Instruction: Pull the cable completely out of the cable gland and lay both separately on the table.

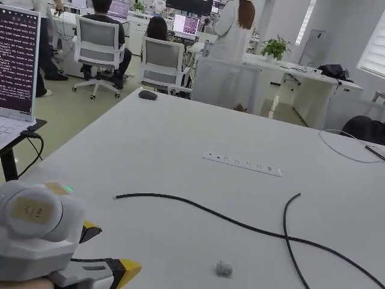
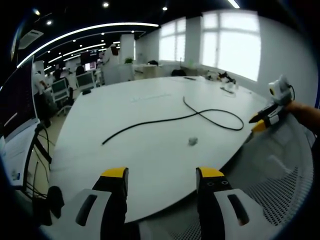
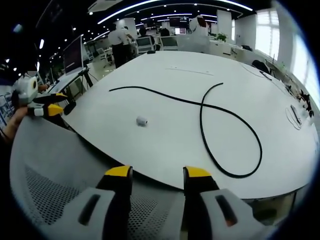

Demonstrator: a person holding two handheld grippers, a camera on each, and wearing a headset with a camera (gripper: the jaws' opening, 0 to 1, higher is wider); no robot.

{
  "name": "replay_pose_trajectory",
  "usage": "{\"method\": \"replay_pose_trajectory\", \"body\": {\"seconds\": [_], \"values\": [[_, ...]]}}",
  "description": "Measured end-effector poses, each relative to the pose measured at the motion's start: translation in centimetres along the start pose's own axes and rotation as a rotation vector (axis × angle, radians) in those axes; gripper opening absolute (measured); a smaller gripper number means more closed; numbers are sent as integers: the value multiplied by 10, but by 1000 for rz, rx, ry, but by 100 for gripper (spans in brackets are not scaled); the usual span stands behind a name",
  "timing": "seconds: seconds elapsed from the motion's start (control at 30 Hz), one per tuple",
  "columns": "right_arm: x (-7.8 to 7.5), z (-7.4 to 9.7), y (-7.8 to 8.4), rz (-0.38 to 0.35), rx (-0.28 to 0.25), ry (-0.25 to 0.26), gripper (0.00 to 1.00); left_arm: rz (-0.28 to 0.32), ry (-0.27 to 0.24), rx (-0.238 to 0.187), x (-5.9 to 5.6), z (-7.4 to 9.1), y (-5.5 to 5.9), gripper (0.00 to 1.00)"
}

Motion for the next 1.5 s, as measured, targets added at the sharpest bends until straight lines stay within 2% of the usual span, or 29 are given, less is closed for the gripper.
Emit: {"method": "replay_pose_trajectory", "body": {"seconds": [0.57, 1.07, 1.23, 1.3, 1.5], "values": [[-1, -1, 1, -10, 4, -23, 43, 0, -22, 23, 1, -1, 2, 55], [-2, 0, 1, -32, -25, -12, 43, -18, 0, 40, -2, -2, 4, 52], [-2, 0, 2, -35, -31, -18, 42, -10, -12, 44, -1, -2, 4, 52], [-2, 0, 3, -36, -30, -23, 42, 11, -28, 27, 0, -1, 3, 54], [-1, -1, 3, -31, -22, -40, 41, 15, -34, 40, 0, -1, 5, 53]]}}
Point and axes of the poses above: the centre of the closed fingertips' face, and the gripper's own axes: z roughly backward along the fingers, x roughly to its left, y roughly out of its underside, the point moved 9 cm from there along z, roughly backward along the fingers, and after that the axes turned 13 degrees about -y, right-handed, at the moved point
